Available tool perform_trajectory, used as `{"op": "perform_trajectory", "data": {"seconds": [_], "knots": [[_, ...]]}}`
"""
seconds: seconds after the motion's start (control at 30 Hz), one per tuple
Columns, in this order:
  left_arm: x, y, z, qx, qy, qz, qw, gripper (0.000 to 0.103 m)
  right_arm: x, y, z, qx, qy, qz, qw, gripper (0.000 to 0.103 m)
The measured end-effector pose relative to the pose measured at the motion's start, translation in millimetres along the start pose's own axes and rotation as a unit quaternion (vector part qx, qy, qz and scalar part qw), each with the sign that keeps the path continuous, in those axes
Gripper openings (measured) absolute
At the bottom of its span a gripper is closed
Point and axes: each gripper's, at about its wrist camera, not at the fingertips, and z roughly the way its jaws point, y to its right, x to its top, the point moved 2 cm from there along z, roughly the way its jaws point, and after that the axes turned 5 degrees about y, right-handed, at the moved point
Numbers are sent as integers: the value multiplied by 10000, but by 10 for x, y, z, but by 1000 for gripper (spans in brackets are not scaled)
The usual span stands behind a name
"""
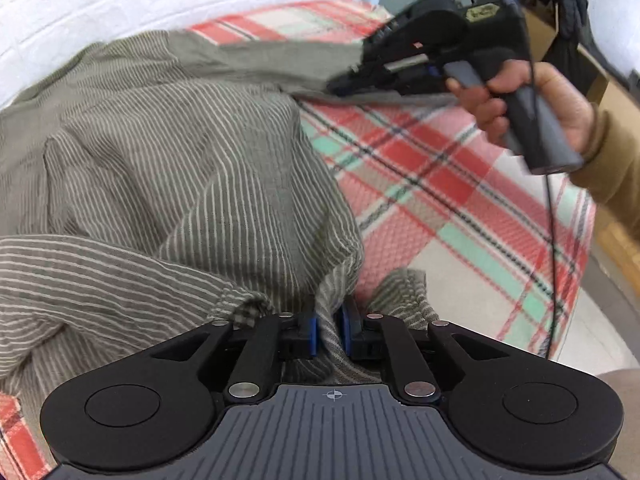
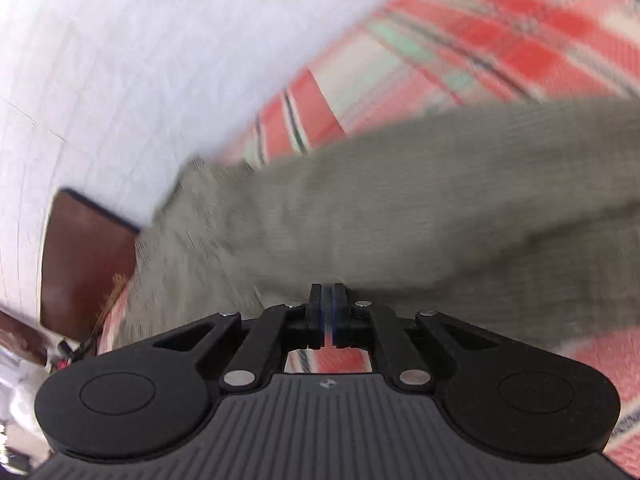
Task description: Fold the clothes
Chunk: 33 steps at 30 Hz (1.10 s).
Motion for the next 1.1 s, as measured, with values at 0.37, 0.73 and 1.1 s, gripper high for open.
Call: {"op": "perform_trajectory", "data": {"seconds": [0.37, 0.73, 1.1], "knots": [[713, -87, -673, 385, 833, 808, 9925, 69, 548, 113, -1612, -979, 1273, -2215, 9618, 59], [1942, -475, 600, 775, 184, 256, 9965, 74, 643, 726, -1665, -1858, 723, -2119, 9567, 62], [1523, 267, 1046, 906, -255, 2808, 9551, 74, 273, 692, -1774, -2333, 358, -3483, 9072, 74]]}}
